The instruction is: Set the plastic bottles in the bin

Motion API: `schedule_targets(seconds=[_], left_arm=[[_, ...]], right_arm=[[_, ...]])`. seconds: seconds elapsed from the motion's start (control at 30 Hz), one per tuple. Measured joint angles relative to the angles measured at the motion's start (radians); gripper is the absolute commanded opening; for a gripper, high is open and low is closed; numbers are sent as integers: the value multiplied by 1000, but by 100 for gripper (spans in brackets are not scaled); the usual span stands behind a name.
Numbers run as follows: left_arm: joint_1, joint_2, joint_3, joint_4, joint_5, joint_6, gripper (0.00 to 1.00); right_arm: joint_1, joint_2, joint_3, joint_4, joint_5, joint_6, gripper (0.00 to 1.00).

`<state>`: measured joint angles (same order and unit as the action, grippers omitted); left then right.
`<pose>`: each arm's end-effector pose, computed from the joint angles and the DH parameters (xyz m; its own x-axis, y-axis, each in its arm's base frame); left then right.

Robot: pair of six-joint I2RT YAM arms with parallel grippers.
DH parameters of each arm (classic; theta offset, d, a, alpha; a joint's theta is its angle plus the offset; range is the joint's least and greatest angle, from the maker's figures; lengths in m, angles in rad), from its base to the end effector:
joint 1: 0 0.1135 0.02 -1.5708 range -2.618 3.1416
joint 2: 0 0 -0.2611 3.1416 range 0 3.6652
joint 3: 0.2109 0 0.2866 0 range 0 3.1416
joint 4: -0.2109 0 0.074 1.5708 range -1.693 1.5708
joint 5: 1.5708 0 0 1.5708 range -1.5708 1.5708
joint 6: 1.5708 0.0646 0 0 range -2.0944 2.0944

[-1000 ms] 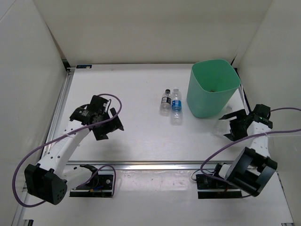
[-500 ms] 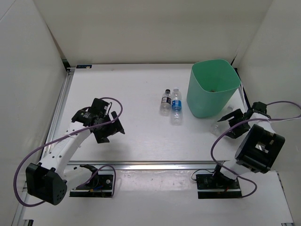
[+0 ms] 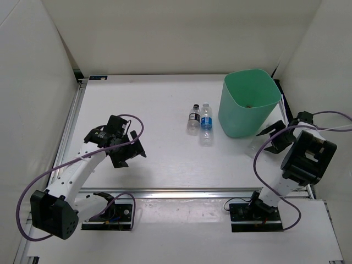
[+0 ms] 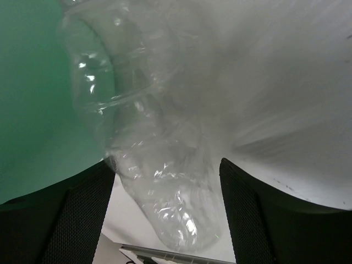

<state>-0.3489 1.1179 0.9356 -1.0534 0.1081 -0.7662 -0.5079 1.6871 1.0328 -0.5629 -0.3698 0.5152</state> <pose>0.2210 -0.0878 0.2259 -0.8983 -0.4068 -0.1663 -0.3464 0.8883 -0.3015 0.3221 -0.1526 0.1240 -0.5437 0.8284 -0.1343 0.7033 0.5371 0.4657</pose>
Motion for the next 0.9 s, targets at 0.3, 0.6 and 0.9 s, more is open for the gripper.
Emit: schedule_targets(seconds=[0.3, 0.6, 0.9], left_arm=[[0, 8, 0, 0, 9, 2, 100], [0, 67, 53, -3, 13, 0, 100], [0, 167, 194, 21, 12, -20, 100]], right_arm=[[20, 52, -16, 29, -35, -6, 56], [22, -164, -99, -86, -18, 2, 33], [154, -673, -100, -320, 20, 115, 27]])
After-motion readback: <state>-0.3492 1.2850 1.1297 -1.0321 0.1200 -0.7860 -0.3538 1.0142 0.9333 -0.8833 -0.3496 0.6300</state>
